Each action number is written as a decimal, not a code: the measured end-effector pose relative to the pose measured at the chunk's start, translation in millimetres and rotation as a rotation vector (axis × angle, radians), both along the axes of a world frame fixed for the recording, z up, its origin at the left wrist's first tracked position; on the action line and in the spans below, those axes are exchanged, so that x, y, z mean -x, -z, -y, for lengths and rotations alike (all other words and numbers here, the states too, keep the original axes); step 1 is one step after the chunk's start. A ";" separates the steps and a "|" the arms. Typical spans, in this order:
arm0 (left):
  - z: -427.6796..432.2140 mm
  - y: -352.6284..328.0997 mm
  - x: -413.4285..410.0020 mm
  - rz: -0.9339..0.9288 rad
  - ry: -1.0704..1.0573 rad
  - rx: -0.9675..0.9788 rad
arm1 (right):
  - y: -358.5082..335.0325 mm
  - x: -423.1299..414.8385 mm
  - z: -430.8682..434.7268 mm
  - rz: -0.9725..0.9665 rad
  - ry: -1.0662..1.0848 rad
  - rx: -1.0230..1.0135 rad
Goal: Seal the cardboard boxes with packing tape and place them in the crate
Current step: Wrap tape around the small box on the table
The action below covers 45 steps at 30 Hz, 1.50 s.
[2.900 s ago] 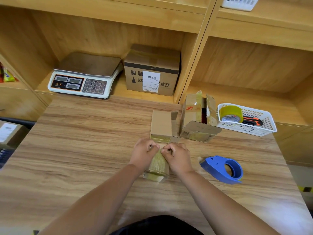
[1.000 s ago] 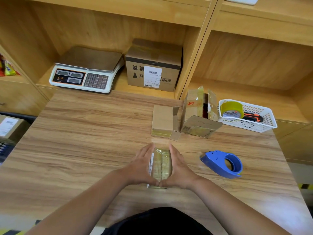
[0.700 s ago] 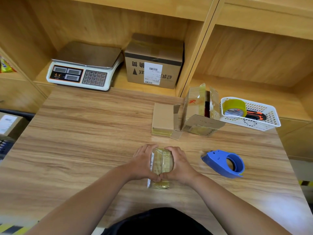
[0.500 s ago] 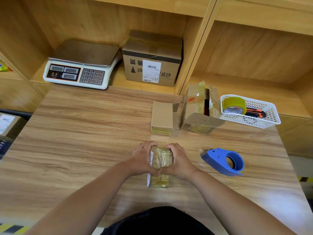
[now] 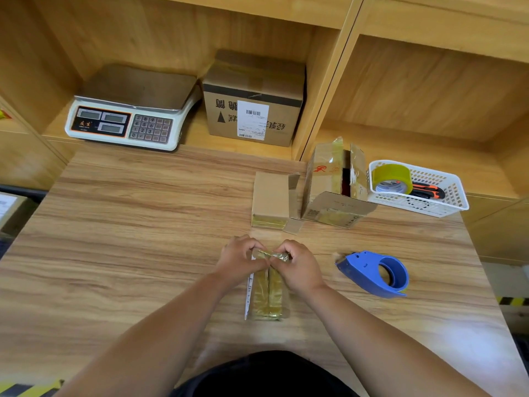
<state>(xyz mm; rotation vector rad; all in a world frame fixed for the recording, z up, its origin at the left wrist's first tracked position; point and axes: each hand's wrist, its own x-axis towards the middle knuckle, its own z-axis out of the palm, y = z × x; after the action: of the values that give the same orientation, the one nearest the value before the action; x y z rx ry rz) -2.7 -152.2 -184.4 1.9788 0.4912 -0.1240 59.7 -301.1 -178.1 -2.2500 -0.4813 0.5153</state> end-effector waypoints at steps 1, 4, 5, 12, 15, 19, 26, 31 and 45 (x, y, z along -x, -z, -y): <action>1.7 2.2 1.1 0.018 -0.016 -0.010 | 0.2 0.5 0.9 -0.009 0.011 -0.005; 7.8 10.1 6.4 0.099 -0.040 -0.065 | -3.5 -2.1 4.6 -0.113 0.055 -0.071; 9.1 11.9 8.0 0.121 -0.050 -0.067 | -5.0 -3.0 5.6 -0.139 0.047 -0.090; 20.4 6.7 8.8 0.014 -0.162 0.329 | 4.4 3.8 1.5 -0.175 0.098 -0.110; 29.4 9.4 8.6 0.005 -0.271 0.388 | 7.6 7.0 -0.5 -0.105 0.083 -0.081; 32.2 10.5 7.5 0.034 -0.301 0.358 | 10.3 8.5 -2.6 0.028 0.045 0.022; 31.8 7.7 5.9 0.007 -0.288 0.333 | 9.6 1.8 -3.2 -0.197 0.003 -0.048; 31.9 3.0 5.5 0.007 -0.279 0.296 | 15.0 11.1 -11.1 -0.152 0.024 -0.078; 27.7 5.0 9.2 -0.063 -0.268 0.228 | 6.4 4.3 -6.1 -0.337 0.331 -0.069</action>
<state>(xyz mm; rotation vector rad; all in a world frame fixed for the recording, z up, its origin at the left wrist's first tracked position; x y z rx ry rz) -11.9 -180.0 -189.5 1.6749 0.7448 -0.0701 55.4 -295.1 -184.5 -2.0650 0.0447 0.6741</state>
